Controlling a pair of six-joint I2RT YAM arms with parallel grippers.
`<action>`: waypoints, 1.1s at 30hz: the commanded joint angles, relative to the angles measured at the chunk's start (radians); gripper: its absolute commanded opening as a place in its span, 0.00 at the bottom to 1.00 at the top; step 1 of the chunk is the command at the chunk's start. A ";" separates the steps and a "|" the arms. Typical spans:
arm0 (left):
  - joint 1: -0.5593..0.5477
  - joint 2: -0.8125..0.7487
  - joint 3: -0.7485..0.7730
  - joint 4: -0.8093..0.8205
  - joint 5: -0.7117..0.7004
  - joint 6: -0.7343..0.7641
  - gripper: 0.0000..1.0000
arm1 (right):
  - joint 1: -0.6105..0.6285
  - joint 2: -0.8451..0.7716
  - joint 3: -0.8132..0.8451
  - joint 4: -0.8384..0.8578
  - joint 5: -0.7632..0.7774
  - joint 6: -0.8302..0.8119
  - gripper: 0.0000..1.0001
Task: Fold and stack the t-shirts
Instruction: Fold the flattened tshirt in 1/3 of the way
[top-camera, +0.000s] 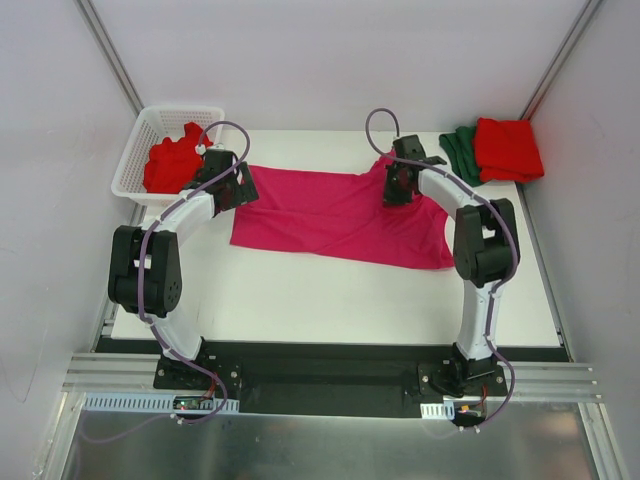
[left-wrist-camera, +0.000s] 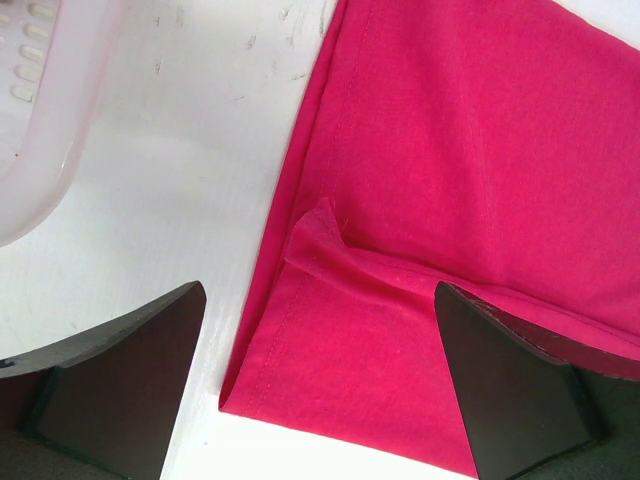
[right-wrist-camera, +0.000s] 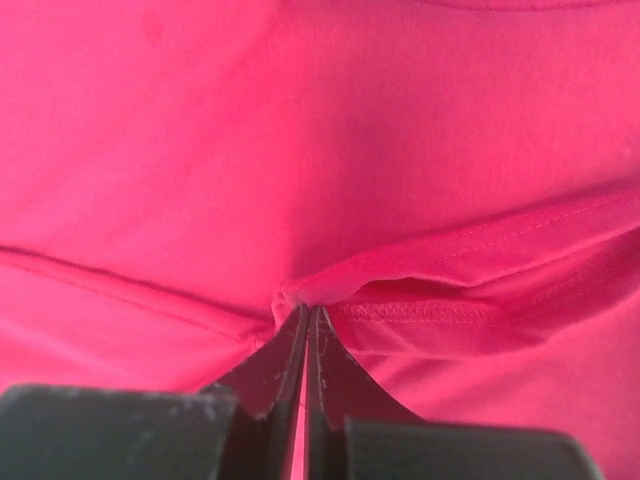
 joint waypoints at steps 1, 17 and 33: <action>-0.007 -0.005 -0.001 0.014 -0.011 0.021 0.99 | 0.004 0.020 0.060 -0.001 -0.025 -0.015 0.01; -0.007 -0.011 -0.002 0.014 0.001 0.022 0.99 | 0.008 -0.118 -0.063 0.204 0.001 -0.073 0.36; -0.013 -0.027 -0.007 0.028 0.043 0.025 0.99 | 0.009 -0.302 -0.190 0.126 0.142 -0.079 0.37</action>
